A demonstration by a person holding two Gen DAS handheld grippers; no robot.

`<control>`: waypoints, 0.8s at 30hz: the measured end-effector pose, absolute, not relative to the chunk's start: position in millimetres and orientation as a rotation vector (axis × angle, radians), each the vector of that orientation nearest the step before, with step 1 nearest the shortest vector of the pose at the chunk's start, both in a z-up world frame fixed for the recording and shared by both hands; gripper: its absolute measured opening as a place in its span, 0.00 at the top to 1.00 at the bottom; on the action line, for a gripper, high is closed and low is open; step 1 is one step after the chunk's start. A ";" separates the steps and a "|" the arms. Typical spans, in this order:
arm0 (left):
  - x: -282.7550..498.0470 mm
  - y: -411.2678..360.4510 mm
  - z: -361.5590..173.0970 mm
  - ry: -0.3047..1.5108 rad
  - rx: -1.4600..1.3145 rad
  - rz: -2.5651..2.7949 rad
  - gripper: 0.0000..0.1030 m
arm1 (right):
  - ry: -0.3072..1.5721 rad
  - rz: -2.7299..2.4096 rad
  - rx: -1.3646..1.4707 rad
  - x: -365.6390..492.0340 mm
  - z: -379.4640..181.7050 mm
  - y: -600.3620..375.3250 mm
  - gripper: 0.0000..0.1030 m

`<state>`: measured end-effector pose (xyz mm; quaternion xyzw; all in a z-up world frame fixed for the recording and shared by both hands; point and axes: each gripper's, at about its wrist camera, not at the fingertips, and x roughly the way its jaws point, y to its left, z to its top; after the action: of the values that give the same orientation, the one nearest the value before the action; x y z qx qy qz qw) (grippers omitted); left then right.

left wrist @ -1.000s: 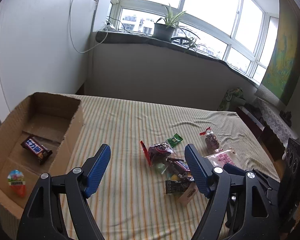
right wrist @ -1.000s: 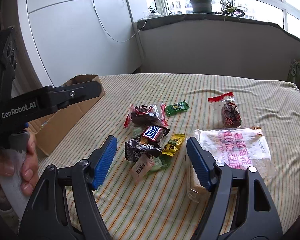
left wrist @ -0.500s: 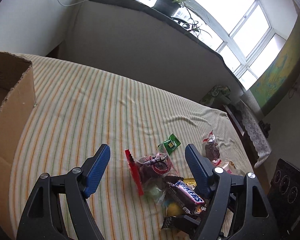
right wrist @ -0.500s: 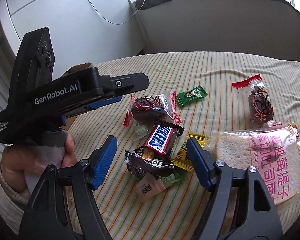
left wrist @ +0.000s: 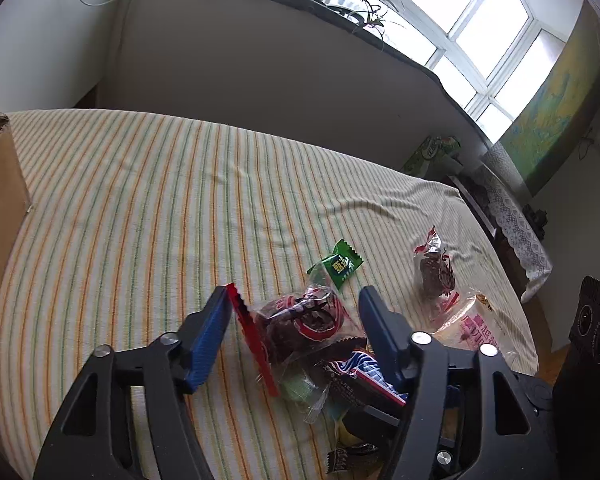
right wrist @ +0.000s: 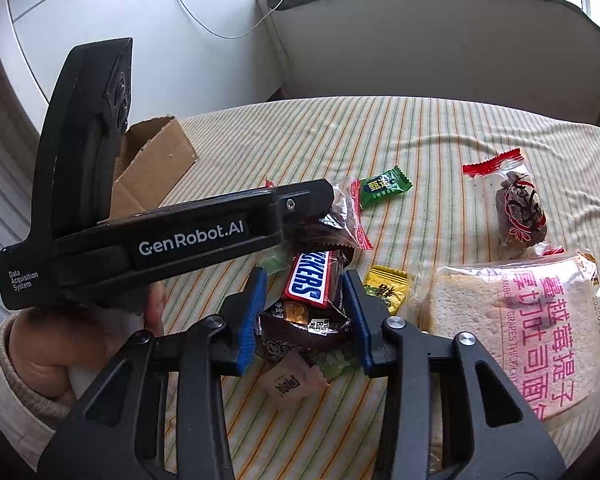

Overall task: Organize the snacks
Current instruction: 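Grasp the Snickers bar with the right tool while the left tool grasps the red candy bag, then carry both snacks into the cardboard box and release them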

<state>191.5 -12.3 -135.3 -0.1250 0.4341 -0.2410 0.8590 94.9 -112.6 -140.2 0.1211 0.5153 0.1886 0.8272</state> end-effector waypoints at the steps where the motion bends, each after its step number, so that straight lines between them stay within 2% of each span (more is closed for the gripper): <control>1: 191.1 -12.3 -135.6 0.910 -0.261 -0.505 0.52 | 1.092 0.400 0.259 94.0 -139.9 -112.8 0.65; 3: 189.0 -11.8 -133.7 0.899 -0.260 -0.513 0.57 | 1.086 0.396 0.261 91.4 -138.4 -114.1 0.65; 8: 185.3 -9.6 -128.7 0.879 -0.243 -0.513 0.59 | 1.074 0.388 0.261 84.5 -133.2 -118.8 0.66; 24: 167.2 7.7 -99.0 0.772 -0.285 -0.489 0.60 | 0.988 0.343 0.349 68.7 -112.5 -152.2 0.66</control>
<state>167.2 7.7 -99.0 -0.1372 0.3715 -0.2354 0.8875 68.7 -152.2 -112.5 0.1658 0.4692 0.1631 0.8519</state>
